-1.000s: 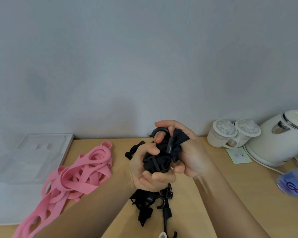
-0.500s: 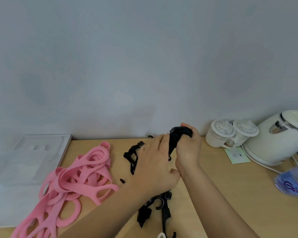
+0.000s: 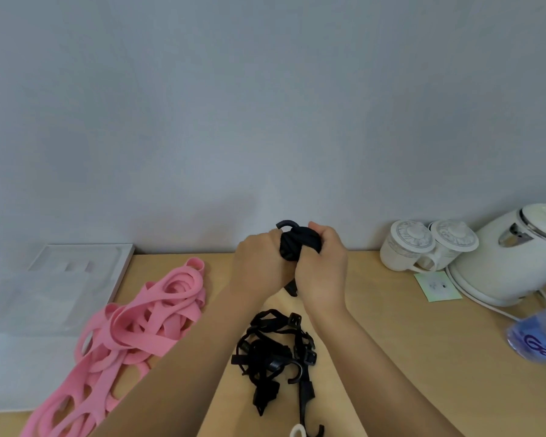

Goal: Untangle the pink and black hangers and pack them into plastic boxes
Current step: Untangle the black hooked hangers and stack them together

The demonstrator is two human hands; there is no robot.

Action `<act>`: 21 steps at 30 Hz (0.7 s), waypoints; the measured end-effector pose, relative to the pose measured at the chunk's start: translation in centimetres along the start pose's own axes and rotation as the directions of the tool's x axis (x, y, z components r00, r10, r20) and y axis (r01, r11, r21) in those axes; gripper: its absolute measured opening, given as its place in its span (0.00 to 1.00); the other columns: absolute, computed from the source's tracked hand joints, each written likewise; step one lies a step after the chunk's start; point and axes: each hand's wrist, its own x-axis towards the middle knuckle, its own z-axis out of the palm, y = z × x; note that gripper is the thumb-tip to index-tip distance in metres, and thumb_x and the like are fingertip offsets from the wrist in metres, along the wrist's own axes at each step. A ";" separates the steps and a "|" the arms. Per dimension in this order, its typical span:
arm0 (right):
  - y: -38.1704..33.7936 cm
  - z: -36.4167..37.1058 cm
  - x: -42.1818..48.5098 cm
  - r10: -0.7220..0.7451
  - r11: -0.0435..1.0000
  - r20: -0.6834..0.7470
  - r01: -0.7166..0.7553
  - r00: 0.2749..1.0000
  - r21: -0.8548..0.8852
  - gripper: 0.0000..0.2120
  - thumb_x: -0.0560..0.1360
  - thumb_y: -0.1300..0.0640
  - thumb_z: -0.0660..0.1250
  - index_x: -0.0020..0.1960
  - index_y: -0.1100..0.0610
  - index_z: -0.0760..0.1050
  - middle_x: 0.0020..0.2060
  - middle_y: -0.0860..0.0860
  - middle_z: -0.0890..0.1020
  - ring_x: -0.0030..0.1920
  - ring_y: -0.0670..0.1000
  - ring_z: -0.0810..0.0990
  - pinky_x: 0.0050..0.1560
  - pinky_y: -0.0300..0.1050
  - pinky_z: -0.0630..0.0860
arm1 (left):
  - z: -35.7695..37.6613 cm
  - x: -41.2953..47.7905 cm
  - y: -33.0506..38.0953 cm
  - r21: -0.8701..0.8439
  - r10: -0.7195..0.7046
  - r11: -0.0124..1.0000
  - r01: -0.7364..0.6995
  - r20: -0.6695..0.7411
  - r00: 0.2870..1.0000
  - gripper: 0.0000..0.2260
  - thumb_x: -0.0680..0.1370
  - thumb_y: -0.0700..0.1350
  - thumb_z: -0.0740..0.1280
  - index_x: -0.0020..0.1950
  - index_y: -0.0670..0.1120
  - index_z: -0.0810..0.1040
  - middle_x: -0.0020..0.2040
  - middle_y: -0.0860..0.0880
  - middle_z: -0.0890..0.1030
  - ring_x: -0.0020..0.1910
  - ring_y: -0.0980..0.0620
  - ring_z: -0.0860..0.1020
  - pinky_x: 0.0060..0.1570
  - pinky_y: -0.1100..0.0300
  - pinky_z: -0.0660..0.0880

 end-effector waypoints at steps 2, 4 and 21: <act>-0.2 0.0 -0.1 -0.011 1.000 0.024 0.011 1.000 -0.002 0.19 0.74 0.70 0.57 0.63 0.58 0.72 0.54 0.48 0.78 0.56 0.45 0.76 0.61 0.40 0.72 | -0.5 0.0 -0.5 -0.203 0.013 0.979 0.000 0.064 0.998 0.13 0.70 0.49 0.60 0.29 0.46 0.61 0.25 0.51 0.67 0.26 0.52 0.64 0.28 0.60 0.58; -0.4 -0.4 -0.3 -0.028 0.999 0.046 0.027 0.999 0.026 0.17 0.74 0.69 0.59 0.59 0.57 0.75 0.49 0.48 0.81 0.51 0.45 0.79 0.55 0.38 0.75 | -1.3 -0.1 -0.9 -0.459 0.008 0.887 0.053 0.129 0.992 0.17 0.68 0.44 0.65 0.24 0.47 0.60 0.21 0.53 0.62 0.23 0.55 0.59 0.27 0.62 0.57; -2.0 -1.6 0.7 0.272 0.961 0.353 -0.271 0.895 -0.052 0.11 0.78 0.51 0.61 0.46 0.55 0.80 0.40 0.51 0.80 0.35 0.49 0.80 0.45 0.47 0.80 | -2.1 -0.3 -2.1 -0.389 -0.028 0.921 -0.021 -0.121 0.992 0.15 0.64 0.43 0.70 0.27 0.47 0.63 0.23 0.52 0.64 0.25 0.54 0.61 0.27 0.62 0.58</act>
